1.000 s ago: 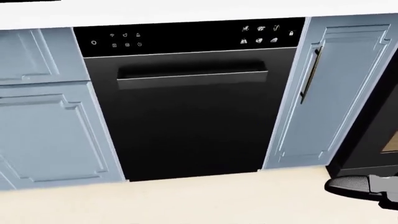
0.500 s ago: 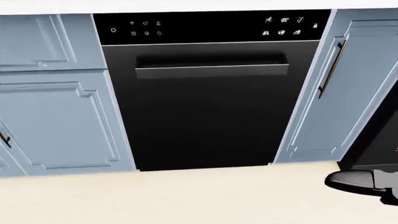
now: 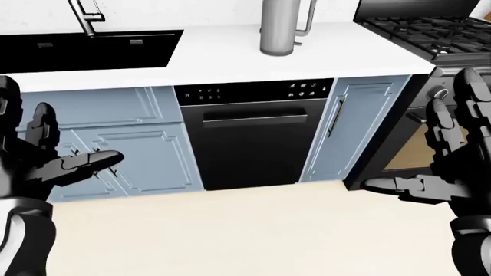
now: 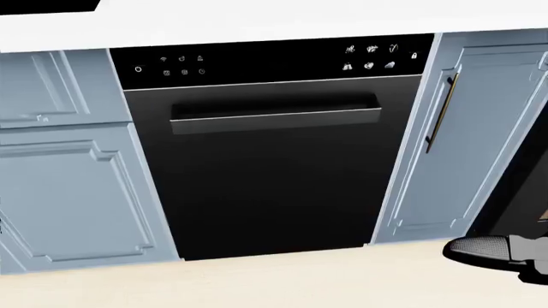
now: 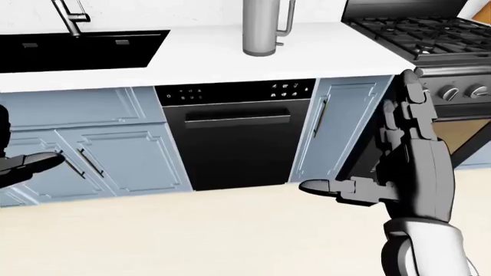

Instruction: Close the lid of the electric kettle.

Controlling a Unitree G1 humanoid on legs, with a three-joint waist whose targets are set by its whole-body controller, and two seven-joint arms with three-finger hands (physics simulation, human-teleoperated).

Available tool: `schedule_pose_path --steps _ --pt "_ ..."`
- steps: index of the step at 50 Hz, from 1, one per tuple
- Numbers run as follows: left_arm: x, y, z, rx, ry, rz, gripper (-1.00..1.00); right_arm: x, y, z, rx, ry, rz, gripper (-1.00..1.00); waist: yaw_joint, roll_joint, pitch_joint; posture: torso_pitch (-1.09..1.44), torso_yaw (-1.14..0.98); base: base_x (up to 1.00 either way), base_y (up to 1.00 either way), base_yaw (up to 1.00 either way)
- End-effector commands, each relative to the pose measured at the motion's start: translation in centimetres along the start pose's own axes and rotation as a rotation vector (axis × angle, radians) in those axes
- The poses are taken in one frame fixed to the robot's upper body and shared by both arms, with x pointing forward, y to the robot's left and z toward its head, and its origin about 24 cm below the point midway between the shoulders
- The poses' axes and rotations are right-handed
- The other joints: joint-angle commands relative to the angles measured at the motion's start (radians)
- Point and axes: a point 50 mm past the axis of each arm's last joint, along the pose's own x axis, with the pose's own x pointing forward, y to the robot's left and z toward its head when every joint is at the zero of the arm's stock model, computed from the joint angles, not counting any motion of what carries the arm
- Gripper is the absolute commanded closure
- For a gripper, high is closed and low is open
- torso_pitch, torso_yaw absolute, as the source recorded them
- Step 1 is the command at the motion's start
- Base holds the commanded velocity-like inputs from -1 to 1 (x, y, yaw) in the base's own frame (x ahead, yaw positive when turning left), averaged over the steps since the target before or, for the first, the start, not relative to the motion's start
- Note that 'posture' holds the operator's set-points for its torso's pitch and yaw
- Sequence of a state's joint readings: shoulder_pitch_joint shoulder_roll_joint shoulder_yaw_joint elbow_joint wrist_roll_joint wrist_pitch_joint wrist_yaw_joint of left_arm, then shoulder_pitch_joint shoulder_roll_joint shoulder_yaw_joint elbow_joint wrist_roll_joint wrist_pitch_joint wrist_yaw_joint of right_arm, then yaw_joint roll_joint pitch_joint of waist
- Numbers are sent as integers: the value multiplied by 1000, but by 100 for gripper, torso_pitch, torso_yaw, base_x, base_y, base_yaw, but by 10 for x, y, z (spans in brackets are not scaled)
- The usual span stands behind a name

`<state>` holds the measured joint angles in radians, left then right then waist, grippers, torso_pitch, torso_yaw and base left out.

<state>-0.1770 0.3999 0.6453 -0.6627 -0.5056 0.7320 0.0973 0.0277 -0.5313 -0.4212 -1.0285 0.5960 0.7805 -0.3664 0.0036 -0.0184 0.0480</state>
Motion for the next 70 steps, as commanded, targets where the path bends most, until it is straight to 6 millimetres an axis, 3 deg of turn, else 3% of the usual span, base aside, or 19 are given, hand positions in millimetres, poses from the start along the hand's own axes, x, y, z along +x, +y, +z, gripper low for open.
schedule_pose_path --steps 1,6,9,10,12,19,23,24,26,33,37,38,46,50,51,56,60,63,70 --pt "-1 -3 16 10 -86 -21 -100 0 -3 10 -15 -69 -17 -100 -1 -1 -13 0 0 16 0 0" --pt "0 -3 15 10 -85 -20 -100 -1 -3 11 -16 -70 -18 -100 -12 19 -17 0 0 17 0 0" --pt "0 -3 16 11 -86 -20 -100 -1 -3 10 -17 -70 -19 -100 -16 87 -10 0 0 17 0 0" --pt "0 -3 14 12 -84 -20 -100 -1 -3 10 -17 -70 -18 -100 -3 58 -11 0 0 16 0 0" --pt "0 -3 15 11 -85 -20 -100 0 -3 10 -16 -70 -19 -100 -1 78 -4 0 0 16 0 0" --pt "0 -3 14 12 -84 -20 -100 0 -3 11 -19 -71 -21 -100 15 27 -5 0 0 17 0 0" --pt "0 -2 12 12 -82 -20 -100 -1 -4 11 -15 -72 -21 -100 17 -56 -28 0 0 17 0 0" --pt "0 -2 12 13 -83 -19 -100 -1 -4 11 -16 -72 -22 -100 5 -16 -12 0 0 16 0 0" --pt "0 -2 13 13 -85 -18 -100 -1 -3 11 -15 -71 -21 -100 1 -37 -5 0 0 17 0 0" --pt "0 -2 13 13 -85 -17 -100 0 -4 11 -11 -71 -22 -100 -10 17 4 0 0 17 0 0" --pt "-1 -2 13 13 -83 -18 -100 -1 -4 11 -7 -71 -23 -100 -10 106 -17 0 0 17 0 0" --pt "-1 -2 13 14 -83 -18 -100 -1 -4 11 -4 -71 -23 -100 1 70 -12 0 0 17 0 0" --pt "0 -2 11 15 -81 -18 -100 0 -4 10 -5 -70 -24 -100 11 28 -9 0 0 17 0 0" --pt "2 -3 9 17 -80 -19 -100 0 -3 9 -4 -70 -23 -100 13 -66 -29 0 0 17 0 0" --pt "2 -3 9 17 -79 -19 -100 0 -3 9 -5 -70 -23 -100 1 -21 -17 0 0 17 0 0" --pt "2 -3 9 21 -81 -20 -100 0 -3 9 -5 -69 -23 -100 -6 -14 -14 0 0 17 0 0" --pt "2 -3 9 19 -81 -20 -100 0 -3 9 -5 -69 -24 -100 -12 32 -1 0 0 17 0 0" --pt "2 -2 9 20 -81 -20 -100 0 -3 9 -6 -69 -24 -100 -19 91 -30 0 0 17 0 0" --pt "1 -2 10 34 -85 -19 -100 0 -3 9 -8 -68 -24 -100 7 44 -11 0 0 17 0 0"
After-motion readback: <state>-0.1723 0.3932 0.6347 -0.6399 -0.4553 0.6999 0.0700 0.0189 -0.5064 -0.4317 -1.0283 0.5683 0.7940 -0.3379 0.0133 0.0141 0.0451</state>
